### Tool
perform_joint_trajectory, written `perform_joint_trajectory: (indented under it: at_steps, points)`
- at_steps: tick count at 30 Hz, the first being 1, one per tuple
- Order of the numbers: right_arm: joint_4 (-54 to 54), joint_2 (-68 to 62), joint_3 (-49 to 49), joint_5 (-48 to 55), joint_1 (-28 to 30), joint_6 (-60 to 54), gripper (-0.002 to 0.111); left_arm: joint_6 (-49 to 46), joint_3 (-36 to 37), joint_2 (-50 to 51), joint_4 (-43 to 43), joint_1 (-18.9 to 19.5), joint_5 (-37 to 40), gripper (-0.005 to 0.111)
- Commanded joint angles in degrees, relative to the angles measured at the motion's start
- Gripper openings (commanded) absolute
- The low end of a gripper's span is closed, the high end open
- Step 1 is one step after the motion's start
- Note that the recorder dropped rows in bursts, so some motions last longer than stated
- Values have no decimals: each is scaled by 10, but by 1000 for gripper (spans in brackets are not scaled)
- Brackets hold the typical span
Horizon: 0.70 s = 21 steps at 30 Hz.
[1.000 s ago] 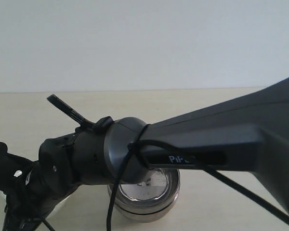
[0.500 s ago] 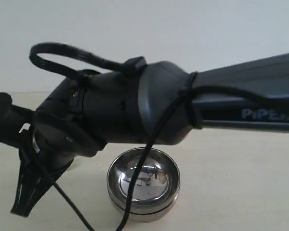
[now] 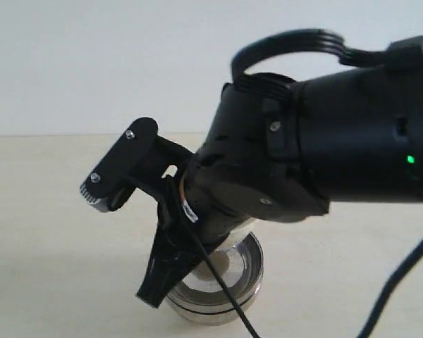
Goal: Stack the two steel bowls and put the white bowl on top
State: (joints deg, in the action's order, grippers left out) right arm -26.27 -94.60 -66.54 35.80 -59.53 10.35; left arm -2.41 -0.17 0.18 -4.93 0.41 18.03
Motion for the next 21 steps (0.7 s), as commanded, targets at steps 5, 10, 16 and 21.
perform_joint_trajectory:
  at_steps: [5, 10, 16, 21]
  points:
    - [5, -10, 96, -132, 3, 19, 0, 3, 2, -2, 0, -3, -4, 4]
    - [5, -38, 96, -146, 3, 29, 0, 3, 2, -2, 0, -3, -4, 4]
    - [4, -61, 96, -148, 3, 30, 0, 3, 2, -2, 0, -3, -4, 4]
    - [4, -51, 92, -141, 3, 42, 0, 3, 2, -2, 0, -3, -4, 4]
